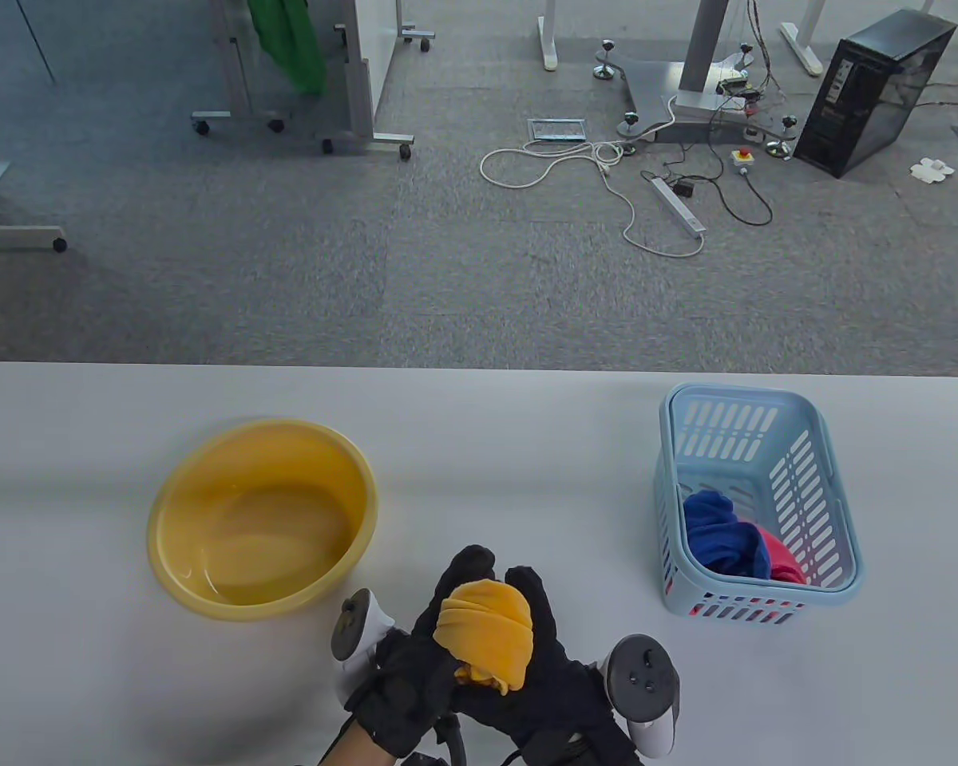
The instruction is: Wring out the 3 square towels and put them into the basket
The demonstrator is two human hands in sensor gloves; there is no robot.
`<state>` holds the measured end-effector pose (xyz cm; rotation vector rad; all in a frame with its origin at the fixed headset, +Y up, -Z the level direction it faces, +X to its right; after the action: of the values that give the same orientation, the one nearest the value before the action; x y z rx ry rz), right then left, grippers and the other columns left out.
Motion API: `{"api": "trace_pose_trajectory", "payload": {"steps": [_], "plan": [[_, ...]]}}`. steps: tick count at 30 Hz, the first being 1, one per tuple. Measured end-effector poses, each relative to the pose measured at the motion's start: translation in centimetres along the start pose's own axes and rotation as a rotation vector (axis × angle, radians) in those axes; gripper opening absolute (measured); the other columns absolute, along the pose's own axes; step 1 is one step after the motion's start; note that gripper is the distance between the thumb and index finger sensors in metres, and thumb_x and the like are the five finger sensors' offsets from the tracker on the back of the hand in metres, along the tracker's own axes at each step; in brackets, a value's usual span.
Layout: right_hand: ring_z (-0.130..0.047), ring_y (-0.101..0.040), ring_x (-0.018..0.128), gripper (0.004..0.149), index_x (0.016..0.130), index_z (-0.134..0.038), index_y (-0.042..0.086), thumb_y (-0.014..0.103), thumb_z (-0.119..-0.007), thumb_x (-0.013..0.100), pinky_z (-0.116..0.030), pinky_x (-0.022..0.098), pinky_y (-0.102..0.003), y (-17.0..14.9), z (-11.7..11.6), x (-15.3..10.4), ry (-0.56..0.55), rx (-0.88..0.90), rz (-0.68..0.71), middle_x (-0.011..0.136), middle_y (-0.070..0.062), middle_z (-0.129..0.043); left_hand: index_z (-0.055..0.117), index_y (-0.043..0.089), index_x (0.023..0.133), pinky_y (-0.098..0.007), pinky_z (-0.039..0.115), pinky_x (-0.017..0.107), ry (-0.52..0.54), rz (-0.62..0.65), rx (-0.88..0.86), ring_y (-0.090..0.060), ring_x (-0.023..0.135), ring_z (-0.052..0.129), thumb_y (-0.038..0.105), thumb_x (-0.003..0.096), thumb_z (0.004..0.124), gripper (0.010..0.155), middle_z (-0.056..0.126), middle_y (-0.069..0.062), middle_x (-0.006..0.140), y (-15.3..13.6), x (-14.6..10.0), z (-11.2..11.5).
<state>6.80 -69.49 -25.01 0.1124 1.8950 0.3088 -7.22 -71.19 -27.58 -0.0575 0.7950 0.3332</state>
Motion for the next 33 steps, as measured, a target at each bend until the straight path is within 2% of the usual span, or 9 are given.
{"api": "trace_pose_trajectory", "payload": {"steps": [6, 12, 13, 15, 19, 22, 25, 30, 33], "plan": [[-0.080, -0.044, 0.090, 0.115, 0.113, -0.021, 0.019, 0.037, -0.107, 0.038, -0.053, 0.075, -0.067, -1.0, 0.2, 0.1, -0.022, 0.039, -0.028, 0.095, -0.014, -0.072, 0.012, 0.040, 0.118, -0.072, -0.004, 0.062, 0.007, -0.061, 0.121, -0.036, 0.106, -0.017, 0.055, 0.0643, 0.065, 0.077, -0.011, -0.006, 0.117, 0.1, -0.2, -0.4], [-0.092, -0.039, 0.075, 0.095, 0.108, -0.043, 0.026, 0.022, -0.108, 0.038, -0.078, 0.064, -0.060, -1.5, 1.0, 0.0, -0.093, 0.072, -0.054, 0.089, -0.013, -0.076, 0.017, 0.037, 0.119, -0.073, 0.001, 0.063, 0.057, -0.124, 0.134, -0.038, 0.106, -0.013, 0.060, 0.0632, 0.067, 0.078, -0.006, -0.009, 0.118, -0.9, -0.3, -0.5], [-0.094, -0.038, 0.071, 0.094, 0.107, -0.044, 0.027, 0.021, -0.108, 0.038, -0.085, 0.058, -0.057, -1.5, 1.0, 0.0, -0.102, 0.064, -0.054, 0.089, -0.013, -0.076, 0.018, 0.037, 0.120, -0.073, 0.001, 0.064, 0.061, -0.131, 0.126, -0.039, 0.107, -0.012, 0.061, 0.0628, 0.067, 0.079, -0.005, -0.010, 0.118, -1.0, -0.4, -0.5], [-0.097, -0.035, 0.065, 0.092, 0.107, -0.044, 0.028, 0.021, -0.107, 0.040, -0.096, 0.042, -0.039, -1.6, 1.0, -0.1, -0.106, 0.072, -0.055, 0.090, -0.013, -0.075, 0.020, 0.035, 0.120, -0.074, 0.003, 0.064, 0.071, -0.136, 0.110, -0.040, 0.107, -0.010, 0.062, 0.0627, 0.068, 0.079, -0.003, -0.011, 0.119, -1.2, -0.4, -0.6], [-0.098, -0.033, 0.058, 0.092, 0.108, -0.043, 0.027, 0.023, -0.106, 0.042, -0.095, 0.026, -0.026, -1.7, 1.1, -0.2, -0.135, 0.053, -0.073, 0.090, -0.013, -0.075, 0.025, 0.032, 0.121, -0.074, 0.008, 0.066, 0.102, -0.143, 0.140, -0.042, 0.109, -0.005, 0.060, 0.0627, 0.069, 0.077, 0.002, -0.013, 0.120, -1.2, -0.5, -1.0], [-0.100, -0.030, 0.047, 0.088, 0.108, -0.046, 0.026, 0.026, -0.105, 0.043, -0.092, 0.018, -0.020, -1.7, 1.6, -0.4, -0.186, -0.027, -0.101, 0.087, -0.014, -0.078, 0.029, 0.029, 0.120, -0.075, 0.015, 0.068, 0.135, -0.176, 0.132, -0.044, 0.110, 0.002, 0.057, 0.0626, 0.070, 0.076, 0.008, -0.015, 0.120, -1.6, -0.6, -1.4], [-0.101, -0.029, 0.042, 0.085, 0.108, -0.050, 0.024, 0.027, -0.105, 0.043, -0.091, 0.015, -0.019, -1.4, 2.4, -0.5, -0.210, -0.124, -0.114, 0.085, -0.015, -0.080, 0.035, 0.024, 0.120, -0.074, 0.029, 0.069, 0.154, -0.216, 0.122, -0.050, 0.110, 0.022, 0.056, 0.0619, 0.073, 0.076, 0.026, -0.020, 0.121, -2.2, -0.8, -1.8], [-0.100, -0.029, 0.043, 0.086, 0.109, -0.048, 0.023, 0.028, -0.104, 0.043, -0.091, 0.016, -0.019, -0.5, 3.7, -0.9, -0.279, -0.277, -0.104, 0.085, -0.015, -0.080, 0.038, 0.023, 0.119, -0.074, 0.035, 0.069, 0.163, -0.234, 0.135, -0.052, 0.109, 0.031, 0.050, 0.0606, 0.079, 0.076, 0.032, -0.021, 0.119, -1.4, -1.0, -2.3], [-0.100, -0.029, 0.042, 0.086, 0.109, -0.049, 0.024, 0.028, -0.104, 0.043, -0.090, 0.015, -0.019, 0.6, 4.5, -1.4, -0.347, -0.408, -0.098, 0.085, -0.015, -0.080, 0.039, 0.023, 0.119, -0.070, 0.048, 0.068, 0.171, -0.230, 0.092, -0.053, 0.105, 0.047, 0.047, 0.0614, 0.076, 0.072, 0.038, -0.023, 0.118, -0.9, -1.3, -2.6]]}}
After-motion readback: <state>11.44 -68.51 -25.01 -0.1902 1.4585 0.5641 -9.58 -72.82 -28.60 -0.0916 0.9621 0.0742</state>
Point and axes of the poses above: the tracker on the back of each hand, its own y axis roughly to the thumb side, its own x axis roughly from the wrist to the fingertips, z = x × y, the point moved 4 cm from there along x, roughly from the wrist to the fingertips
